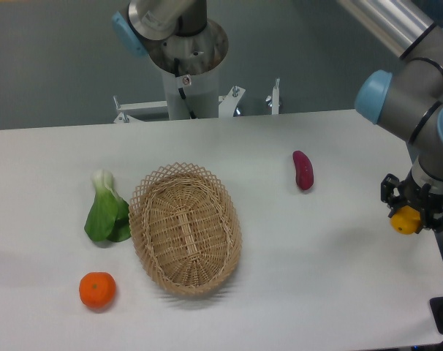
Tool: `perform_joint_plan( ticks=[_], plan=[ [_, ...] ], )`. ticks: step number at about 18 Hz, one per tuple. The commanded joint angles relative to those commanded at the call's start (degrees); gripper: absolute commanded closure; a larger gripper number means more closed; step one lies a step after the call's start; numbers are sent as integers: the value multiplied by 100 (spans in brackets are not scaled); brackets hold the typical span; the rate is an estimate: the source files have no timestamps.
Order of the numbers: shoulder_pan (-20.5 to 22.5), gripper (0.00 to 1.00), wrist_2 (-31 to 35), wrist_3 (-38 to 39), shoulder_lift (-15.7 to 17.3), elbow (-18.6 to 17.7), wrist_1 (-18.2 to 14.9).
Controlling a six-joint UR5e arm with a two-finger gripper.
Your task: Place the mango on the table
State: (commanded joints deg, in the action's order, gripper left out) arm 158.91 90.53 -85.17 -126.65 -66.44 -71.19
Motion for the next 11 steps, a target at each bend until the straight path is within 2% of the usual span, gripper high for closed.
perform_joint_plan(
  ticks=[11],
  plan=[
    [0,59,-96,61,35,-44,0]
  ],
)
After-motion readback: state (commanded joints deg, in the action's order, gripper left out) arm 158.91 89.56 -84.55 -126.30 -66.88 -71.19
